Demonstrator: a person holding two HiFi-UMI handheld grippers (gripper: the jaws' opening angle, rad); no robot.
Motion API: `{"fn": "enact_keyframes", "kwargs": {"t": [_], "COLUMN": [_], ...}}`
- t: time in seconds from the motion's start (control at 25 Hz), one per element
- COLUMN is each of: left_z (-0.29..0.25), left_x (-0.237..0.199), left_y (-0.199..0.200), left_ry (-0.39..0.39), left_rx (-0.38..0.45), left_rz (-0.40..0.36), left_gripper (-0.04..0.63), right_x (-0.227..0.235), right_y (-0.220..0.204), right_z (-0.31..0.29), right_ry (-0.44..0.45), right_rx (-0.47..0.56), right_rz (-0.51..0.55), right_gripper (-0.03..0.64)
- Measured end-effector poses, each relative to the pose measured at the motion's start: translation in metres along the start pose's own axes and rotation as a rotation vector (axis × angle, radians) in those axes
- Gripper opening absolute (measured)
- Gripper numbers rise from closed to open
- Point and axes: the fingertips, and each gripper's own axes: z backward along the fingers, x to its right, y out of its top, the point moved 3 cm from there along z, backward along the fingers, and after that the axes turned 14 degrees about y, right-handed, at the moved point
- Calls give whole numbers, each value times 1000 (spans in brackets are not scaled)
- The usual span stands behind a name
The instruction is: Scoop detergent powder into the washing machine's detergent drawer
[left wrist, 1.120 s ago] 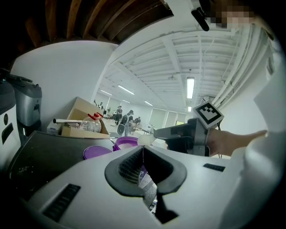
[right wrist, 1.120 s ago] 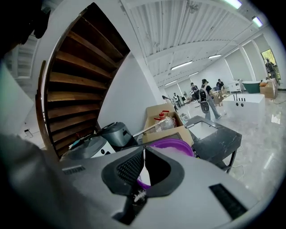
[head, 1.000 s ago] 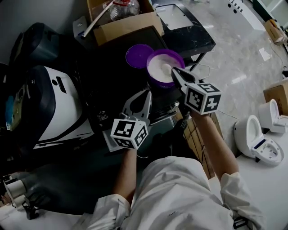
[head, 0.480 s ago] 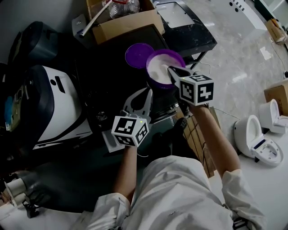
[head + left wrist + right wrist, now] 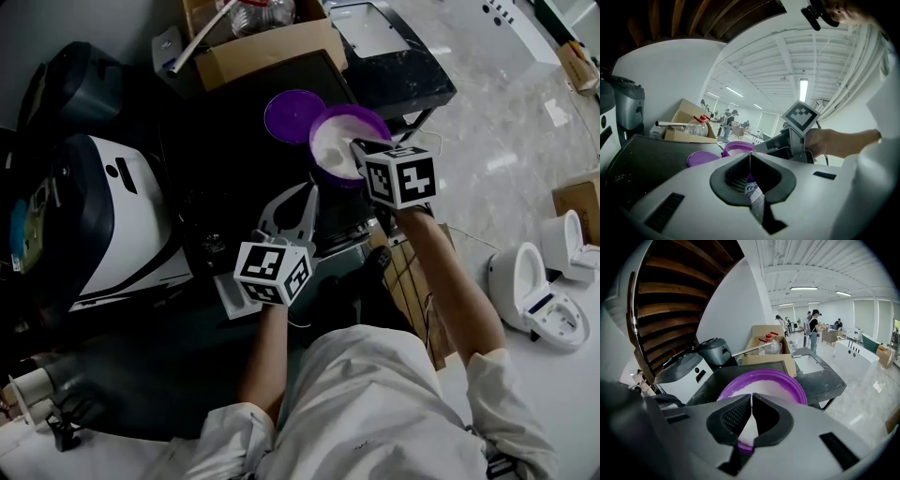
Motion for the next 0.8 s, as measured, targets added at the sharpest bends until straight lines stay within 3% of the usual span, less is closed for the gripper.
{"fn": "enact_keyframes", "kwargs": {"t": [0.36,0.8], "left_z": [-2,1], "left_x": [-2,-2], "left_y": [-1,-1], "left_ry": [2,5], "left_rx": [-2,2], "left_rz": [5,8], "left_gripper": [20,20], "right_x": [2,-7], "right_y": [6,5], "right_z": [-6,-19], "right_ry": [-36,-54], "right_rx": [-74,-230], "right_rz": [28,151], "right_gripper": [9,8]}}
